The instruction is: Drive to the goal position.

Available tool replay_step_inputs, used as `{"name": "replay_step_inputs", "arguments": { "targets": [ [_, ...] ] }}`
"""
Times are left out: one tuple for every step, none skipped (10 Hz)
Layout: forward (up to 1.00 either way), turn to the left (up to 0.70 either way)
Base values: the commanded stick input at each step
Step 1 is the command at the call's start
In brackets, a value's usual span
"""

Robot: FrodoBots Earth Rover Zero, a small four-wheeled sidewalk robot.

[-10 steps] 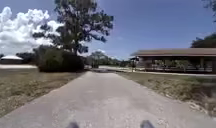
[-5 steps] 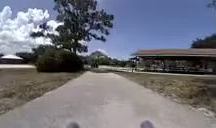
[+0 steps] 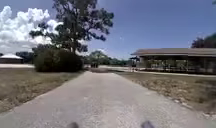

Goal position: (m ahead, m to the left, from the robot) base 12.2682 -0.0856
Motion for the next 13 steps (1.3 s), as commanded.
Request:
{"name": "replay_step_inputs", "arguments": {
  "targets": [
    [0.50,0.00],
    [0.50,0.00],
    [0.50,0.00],
    [0.50,0.00],
    [0.50,0.00],
    [0.50,0.00],
    [0.50,0.00],
    [0.50,0.00],
    [0.50,0.00],
    [0.50,0.00],
    [0.50,0.00],
    [0.50,0.00],
    [0.50,0.00]
  ]
}}
